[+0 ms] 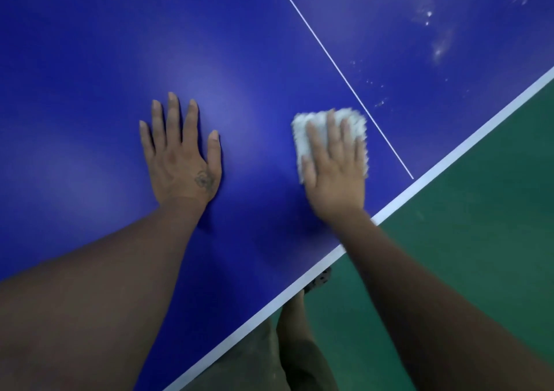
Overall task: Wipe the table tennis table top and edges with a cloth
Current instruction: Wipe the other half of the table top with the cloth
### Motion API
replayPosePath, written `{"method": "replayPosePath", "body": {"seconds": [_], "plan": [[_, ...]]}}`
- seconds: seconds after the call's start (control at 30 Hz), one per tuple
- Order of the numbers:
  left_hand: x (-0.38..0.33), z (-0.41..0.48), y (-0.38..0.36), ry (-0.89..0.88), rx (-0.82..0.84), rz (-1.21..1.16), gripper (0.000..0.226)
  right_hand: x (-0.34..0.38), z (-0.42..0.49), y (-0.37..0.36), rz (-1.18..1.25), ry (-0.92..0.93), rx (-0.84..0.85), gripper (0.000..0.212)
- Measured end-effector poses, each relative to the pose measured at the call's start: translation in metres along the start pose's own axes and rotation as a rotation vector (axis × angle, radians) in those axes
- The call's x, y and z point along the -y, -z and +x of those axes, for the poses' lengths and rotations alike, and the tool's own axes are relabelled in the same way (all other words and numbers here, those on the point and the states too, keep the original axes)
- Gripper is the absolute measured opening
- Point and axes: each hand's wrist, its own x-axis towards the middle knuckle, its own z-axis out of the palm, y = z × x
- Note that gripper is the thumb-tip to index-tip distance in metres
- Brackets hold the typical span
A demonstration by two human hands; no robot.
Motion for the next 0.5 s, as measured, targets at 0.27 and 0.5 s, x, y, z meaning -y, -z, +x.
{"method": "replayPosePath", "body": {"seconds": [0.27, 0.5], "plan": [[-0.002, -0.001, 0.003, -0.001, 0.007, -0.008, 0.067, 0.005, -0.142, -0.010, 0.006, 0.197, 0.135, 0.061], [0.000, -0.001, 0.000, 0.000, -0.016, -0.002, 0.066, -0.085, -0.045, 0.007, 0.024, -0.327, 0.049, 0.063]]}}
